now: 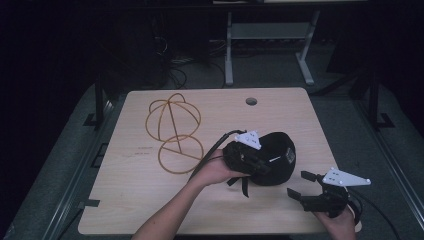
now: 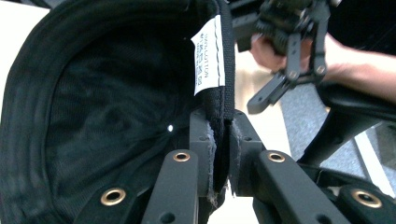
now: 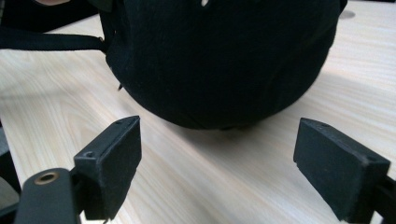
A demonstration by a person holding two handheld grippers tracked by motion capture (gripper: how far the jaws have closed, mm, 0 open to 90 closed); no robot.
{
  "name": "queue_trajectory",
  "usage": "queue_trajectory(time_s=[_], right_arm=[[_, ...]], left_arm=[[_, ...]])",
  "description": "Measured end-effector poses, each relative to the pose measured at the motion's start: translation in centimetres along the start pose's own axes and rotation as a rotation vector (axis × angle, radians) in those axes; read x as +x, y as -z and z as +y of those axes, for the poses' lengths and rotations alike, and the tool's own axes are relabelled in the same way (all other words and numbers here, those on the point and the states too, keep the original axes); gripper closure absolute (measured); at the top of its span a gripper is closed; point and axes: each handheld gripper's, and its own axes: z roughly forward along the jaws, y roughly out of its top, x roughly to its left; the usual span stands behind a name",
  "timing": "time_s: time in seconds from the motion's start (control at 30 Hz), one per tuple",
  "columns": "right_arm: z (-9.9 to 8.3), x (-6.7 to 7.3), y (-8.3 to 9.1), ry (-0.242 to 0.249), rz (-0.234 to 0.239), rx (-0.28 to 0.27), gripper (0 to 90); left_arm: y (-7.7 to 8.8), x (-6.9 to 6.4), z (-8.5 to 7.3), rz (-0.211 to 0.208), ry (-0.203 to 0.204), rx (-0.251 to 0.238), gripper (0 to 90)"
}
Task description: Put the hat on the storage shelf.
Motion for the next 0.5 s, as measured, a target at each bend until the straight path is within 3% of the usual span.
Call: queue_trajectory(time_s=[0.33,0.47,0.5], right_arm=[[0.7,0.2,0.1,0.012,0.008,-0.082,23.5],[0.7,0.2,0.3,0.021,0.009,-0.093,32.2],[0.7,0.3,0.3,0.033,0.021,-0.103,42.1]], left_arm=[[0.3,-1.0,2.2,-0.052,-0.037,-0.030,82.1],[0.0,-1.4,2.7,-0.075,-0.053,-0.021,82.2],[-0.2,-1.7,3.0,-0.087,-0.061,-0.022,82.2]])
